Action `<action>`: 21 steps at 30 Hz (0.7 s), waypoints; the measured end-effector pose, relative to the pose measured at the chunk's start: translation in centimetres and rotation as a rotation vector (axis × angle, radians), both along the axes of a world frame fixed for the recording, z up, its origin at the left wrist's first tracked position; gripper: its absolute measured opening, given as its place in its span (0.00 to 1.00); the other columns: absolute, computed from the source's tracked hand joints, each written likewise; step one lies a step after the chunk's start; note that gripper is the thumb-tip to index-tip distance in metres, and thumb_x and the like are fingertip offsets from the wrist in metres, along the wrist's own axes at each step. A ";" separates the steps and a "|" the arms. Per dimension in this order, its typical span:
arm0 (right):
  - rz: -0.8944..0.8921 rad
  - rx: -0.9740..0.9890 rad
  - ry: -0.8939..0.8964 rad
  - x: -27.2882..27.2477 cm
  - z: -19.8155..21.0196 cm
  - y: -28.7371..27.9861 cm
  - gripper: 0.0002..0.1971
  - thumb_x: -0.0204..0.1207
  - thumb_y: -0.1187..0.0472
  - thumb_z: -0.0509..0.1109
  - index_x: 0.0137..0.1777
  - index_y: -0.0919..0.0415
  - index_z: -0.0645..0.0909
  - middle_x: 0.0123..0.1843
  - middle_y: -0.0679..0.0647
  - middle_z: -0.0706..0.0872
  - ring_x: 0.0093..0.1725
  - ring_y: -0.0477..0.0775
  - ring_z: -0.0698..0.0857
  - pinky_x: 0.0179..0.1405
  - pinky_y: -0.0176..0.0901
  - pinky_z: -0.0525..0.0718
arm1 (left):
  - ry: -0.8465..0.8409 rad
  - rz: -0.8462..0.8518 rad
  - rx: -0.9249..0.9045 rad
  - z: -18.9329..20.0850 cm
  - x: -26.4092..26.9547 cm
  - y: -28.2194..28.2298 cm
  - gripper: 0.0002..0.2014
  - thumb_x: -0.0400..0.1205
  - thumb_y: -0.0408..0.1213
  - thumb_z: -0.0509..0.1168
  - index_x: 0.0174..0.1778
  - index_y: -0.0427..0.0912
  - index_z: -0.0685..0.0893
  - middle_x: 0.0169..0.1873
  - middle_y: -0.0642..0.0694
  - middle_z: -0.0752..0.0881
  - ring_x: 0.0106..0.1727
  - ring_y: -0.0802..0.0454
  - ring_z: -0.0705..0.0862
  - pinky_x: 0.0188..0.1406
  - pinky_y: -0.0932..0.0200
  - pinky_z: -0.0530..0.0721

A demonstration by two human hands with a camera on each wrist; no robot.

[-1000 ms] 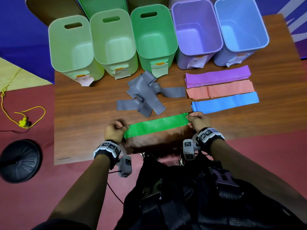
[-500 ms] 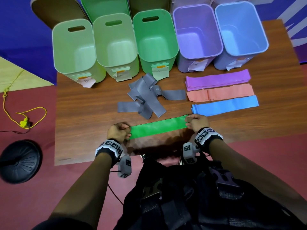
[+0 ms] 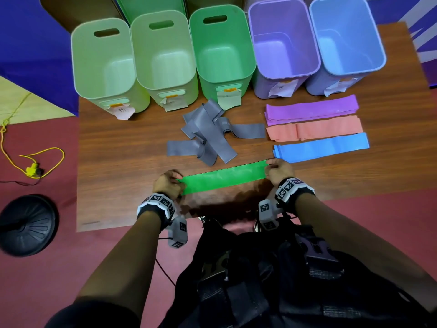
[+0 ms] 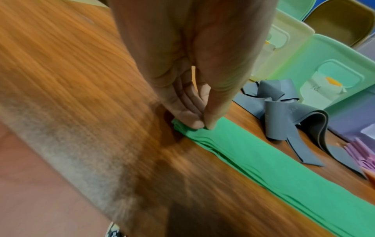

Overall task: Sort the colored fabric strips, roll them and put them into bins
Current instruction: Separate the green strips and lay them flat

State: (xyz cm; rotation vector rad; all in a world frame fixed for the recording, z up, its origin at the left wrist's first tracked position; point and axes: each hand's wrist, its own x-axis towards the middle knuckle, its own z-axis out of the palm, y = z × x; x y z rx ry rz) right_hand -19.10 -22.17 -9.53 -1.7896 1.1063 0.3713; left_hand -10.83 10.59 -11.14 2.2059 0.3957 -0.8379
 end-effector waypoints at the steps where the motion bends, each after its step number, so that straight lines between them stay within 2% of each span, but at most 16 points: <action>1: 0.001 -0.001 0.005 0.0 0.0 0.0 0.14 0.82 0.67 0.65 0.65 0.58 0.83 0.58 0.58 0.87 0.57 0.58 0.87 0.64 0.51 0.86 | -0.004 -0.009 0.013 0.0 0.0 -0.1 0.11 0.72 0.25 0.75 0.39 0.47 0.83 0.33 0.51 0.86 0.39 0.49 0.86 0.48 0.54 0.88; 3: -0.002 0.000 0.003 0.0 -0.1 0.0 0.13 0.82 0.66 0.66 0.63 0.56 0.84 0.58 0.58 0.88 0.57 0.59 0.88 0.64 0.53 0.86 | -0.010 -0.031 0.032 0.0 0.1 -0.2 0.11 0.71 0.27 0.74 0.38 0.48 0.82 0.35 0.52 0.86 0.42 0.48 0.86 0.50 0.56 0.87; 6: -0.027 0.021 -0.011 0.0 -0.5 0.0 0.10 0.82 0.65 0.65 0.57 0.51 0.83 0.59 0.59 0.88 0.56 0.60 0.88 0.64 0.55 0.86 | -0.022 -0.060 0.057 -0.2 0.0 -0.1 0.12 0.71 0.29 0.74 0.38 0.49 0.79 0.38 0.52 0.86 0.49 0.44 0.88 0.55 0.50 0.87; 11: -0.081 0.059 -0.012 0.0 0.0 0.1 0.09 0.80 0.66 0.66 0.47 0.49 0.82 0.57 0.60 0.88 0.54 0.61 0.89 0.62 0.55 0.87 | -0.082 -0.196 0.144 0.7 -0.4 -0.9 0.14 0.72 0.31 0.73 0.39 0.51 0.73 0.42 0.46 0.86 0.48 0.40 0.86 0.52 0.49 0.85; 13: -0.055 0.051 -0.011 0.1 0.1 0.0 0.11 0.78 0.67 0.66 0.44 0.47 0.81 0.56 0.61 0.89 0.54 0.62 0.89 0.60 0.57 0.88 | -0.086 -0.202 0.157 0.8 -0.4 -1.2 0.13 0.72 0.31 0.72 0.40 0.50 0.74 0.43 0.45 0.86 0.49 0.39 0.86 0.52 0.49 0.85; 17: 0.040 0.004 -0.017 0.3 -0.7 -0.9 0.13 0.75 0.67 0.65 0.40 0.47 0.82 0.50 0.54 0.90 0.51 0.61 0.90 0.56 0.60 0.89 | -0.121 -0.147 0.186 1.7 -0.8 -1.5 0.10 0.73 0.33 0.73 0.42 0.48 0.78 0.47 0.46 0.88 0.51 0.43 0.85 0.56 0.53 0.83; 19: 0.050 -0.005 -0.029 0.4 -1.3 -1.5 0.12 0.74 0.65 0.65 0.37 0.47 0.84 0.47 0.53 0.91 0.49 0.60 0.91 0.55 0.60 0.90 | -0.133 -0.130 0.191 2.0 -0.8 -1.4 0.08 0.74 0.33 0.73 0.43 0.46 0.80 0.46 0.46 0.87 0.50 0.42 0.85 0.54 0.56 0.81; 21: 0.046 -0.014 -0.043 0.8 0.3 -1.0 0.13 0.74 0.64 0.64 0.35 0.47 0.85 0.42 0.51 0.91 0.47 0.58 0.91 0.55 0.57 0.90 | -0.140 -0.105 0.185 2.5 -0.6 -1.5 0.07 0.75 0.33 0.73 0.43 0.45 0.81 0.44 0.47 0.86 0.50 0.41 0.84 0.51 0.58 0.79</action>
